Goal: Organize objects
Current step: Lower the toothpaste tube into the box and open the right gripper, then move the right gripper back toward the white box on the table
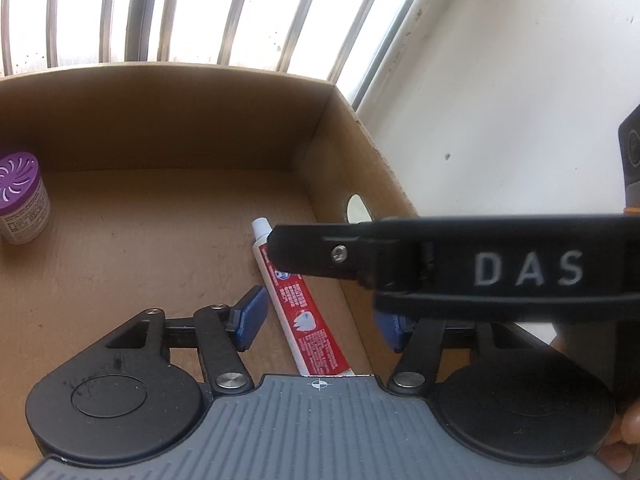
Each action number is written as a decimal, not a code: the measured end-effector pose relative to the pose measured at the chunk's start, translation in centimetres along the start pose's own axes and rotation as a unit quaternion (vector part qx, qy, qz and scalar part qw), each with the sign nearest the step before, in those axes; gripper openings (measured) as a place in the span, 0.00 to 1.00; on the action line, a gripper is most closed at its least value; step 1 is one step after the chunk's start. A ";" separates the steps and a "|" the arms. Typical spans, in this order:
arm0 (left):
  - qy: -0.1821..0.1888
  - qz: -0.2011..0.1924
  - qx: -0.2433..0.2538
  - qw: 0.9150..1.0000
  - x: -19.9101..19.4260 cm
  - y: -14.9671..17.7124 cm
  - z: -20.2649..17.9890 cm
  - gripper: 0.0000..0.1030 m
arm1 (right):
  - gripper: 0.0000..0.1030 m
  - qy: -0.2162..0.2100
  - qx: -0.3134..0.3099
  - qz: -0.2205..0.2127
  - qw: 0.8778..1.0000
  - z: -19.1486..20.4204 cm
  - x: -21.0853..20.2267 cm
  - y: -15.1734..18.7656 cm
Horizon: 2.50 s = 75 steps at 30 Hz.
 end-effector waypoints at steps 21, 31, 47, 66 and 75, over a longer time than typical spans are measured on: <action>-0.058 -0.124 0.014 0.991 -17.5 9.9 1.2 1.00 | 0.62 -0.198 0.008 -0.089 0.976 4.8 -13.6 8.5; -0.115 -0.102 0.000 0.988 -17.7 18.3 4.3 1.00 | 0.61 -0.247 0.017 0.011 0.969 8.6 -7.2 16.8; -0.121 -0.096 0.030 0.988 -13.3 20.3 6.6 1.00 | 0.47 -0.207 0.048 0.101 0.972 9.3 1.8 21.8; -0.107 -0.088 0.046 0.989 -12.6 20.8 5.1 1.00 | 0.49 -0.218 0.072 0.142 0.963 8.5 3.9 22.5; -0.068 -0.078 0.060 0.993 -12.4 21.5 2.3 1.00 | 0.49 -0.203 0.041 0.134 0.969 7.0 2.5 22.2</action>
Point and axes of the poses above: each gripper's, at about its wrist camera, not at the fingertips, and x roughly the way its jaws point, z to its left, y to its underside, the point moved 10 cm from there along x, roughly the way its jaws point, and after that the axes turned 6 degrees about x, right-handed, at the moved point
